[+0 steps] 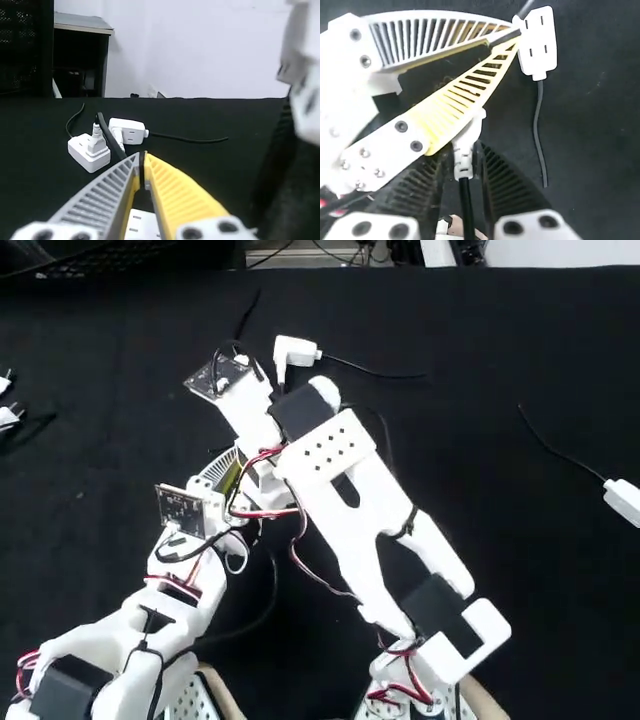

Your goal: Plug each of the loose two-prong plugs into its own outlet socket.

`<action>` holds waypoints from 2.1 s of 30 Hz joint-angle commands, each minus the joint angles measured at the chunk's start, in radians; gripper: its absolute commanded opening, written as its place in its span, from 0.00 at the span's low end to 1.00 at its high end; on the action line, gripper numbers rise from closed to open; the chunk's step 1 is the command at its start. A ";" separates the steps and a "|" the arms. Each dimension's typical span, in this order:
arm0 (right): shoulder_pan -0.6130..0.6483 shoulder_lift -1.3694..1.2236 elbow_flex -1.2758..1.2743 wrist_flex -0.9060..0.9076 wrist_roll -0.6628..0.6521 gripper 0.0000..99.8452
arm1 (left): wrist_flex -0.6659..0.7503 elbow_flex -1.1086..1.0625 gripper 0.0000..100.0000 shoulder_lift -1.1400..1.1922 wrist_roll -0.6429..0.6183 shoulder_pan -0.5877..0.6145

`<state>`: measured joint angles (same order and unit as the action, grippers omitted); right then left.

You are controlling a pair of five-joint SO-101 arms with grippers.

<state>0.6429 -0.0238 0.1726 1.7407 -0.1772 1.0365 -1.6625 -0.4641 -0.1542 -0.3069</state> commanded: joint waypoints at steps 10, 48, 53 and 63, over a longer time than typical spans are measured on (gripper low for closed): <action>0.028 0.150 0.030 0.012 0.049 0.01 | -0.015 -0.019 0.03 -0.002 0.000 -0.007; -0.172 -0.713 0.720 0.020 0.328 0.01 | -0.242 -0.019 0.03 -0.003 0.006 0.397; -0.169 -0.736 0.762 0.020 0.330 0.01 | -0.242 -0.019 0.03 -0.003 0.006 0.390; -0.135 -0.737 0.759 0.020 0.327 0.01 | -0.242 -0.019 0.03 -0.003 0.006 0.389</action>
<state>0.4864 -0.7664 0.8938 1.7392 0.1404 0.7971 -1.6640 -0.4641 -0.1542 0.0982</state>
